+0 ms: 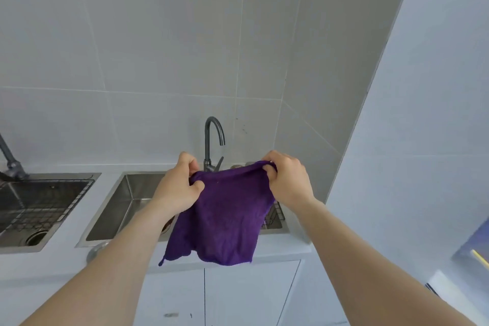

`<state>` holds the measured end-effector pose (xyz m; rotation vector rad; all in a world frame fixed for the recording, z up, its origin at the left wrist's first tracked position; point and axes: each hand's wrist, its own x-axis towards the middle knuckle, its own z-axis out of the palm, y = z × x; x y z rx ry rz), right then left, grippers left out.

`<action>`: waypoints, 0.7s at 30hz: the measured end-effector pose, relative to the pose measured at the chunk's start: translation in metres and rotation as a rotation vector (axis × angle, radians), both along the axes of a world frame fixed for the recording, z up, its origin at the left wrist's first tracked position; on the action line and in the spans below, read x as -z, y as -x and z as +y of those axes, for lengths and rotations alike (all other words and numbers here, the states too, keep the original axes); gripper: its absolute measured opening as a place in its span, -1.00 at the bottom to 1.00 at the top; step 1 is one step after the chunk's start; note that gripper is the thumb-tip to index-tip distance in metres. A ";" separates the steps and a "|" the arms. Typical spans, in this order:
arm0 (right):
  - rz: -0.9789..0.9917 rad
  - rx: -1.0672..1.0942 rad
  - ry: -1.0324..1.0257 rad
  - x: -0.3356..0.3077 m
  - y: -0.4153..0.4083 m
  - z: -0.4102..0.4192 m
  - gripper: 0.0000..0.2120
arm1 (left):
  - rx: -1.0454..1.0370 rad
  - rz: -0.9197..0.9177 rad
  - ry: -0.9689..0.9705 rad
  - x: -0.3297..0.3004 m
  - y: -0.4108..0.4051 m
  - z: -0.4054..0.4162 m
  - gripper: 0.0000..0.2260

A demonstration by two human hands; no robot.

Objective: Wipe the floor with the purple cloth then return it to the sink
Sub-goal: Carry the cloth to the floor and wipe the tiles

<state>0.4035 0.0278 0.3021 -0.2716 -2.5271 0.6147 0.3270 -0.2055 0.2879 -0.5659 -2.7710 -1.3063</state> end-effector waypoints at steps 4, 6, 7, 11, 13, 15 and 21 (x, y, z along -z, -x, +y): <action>-0.017 -0.007 -0.011 -0.006 -0.035 0.008 -0.87 | 0.045 0.021 0.028 -0.007 -0.029 -0.001 -0.66; -0.029 -0.012 -0.016 -0.007 -0.053 0.016 -0.88 | 0.051 0.034 0.070 -0.010 -0.045 0.003 -0.68; -0.031 -0.014 -0.016 -0.007 -0.060 0.020 -0.88 | 0.052 0.039 0.094 -0.010 -0.051 0.005 -0.70; -0.010 -0.025 -0.016 0.001 -0.098 0.042 -0.88 | 0.029 0.059 0.173 -0.006 -0.087 0.024 -0.76; -0.002 -0.029 0.001 0.009 -0.117 0.053 -0.86 | 0.033 0.063 0.215 0.000 -0.106 0.033 -0.77; -0.005 -0.035 0.028 0.020 -0.136 0.065 -0.85 | 0.045 0.047 0.255 0.011 -0.126 0.043 -0.82; -0.110 -0.084 0.093 0.082 -0.191 0.087 -0.85 | 0.055 -0.021 0.367 0.073 -0.188 0.062 -0.81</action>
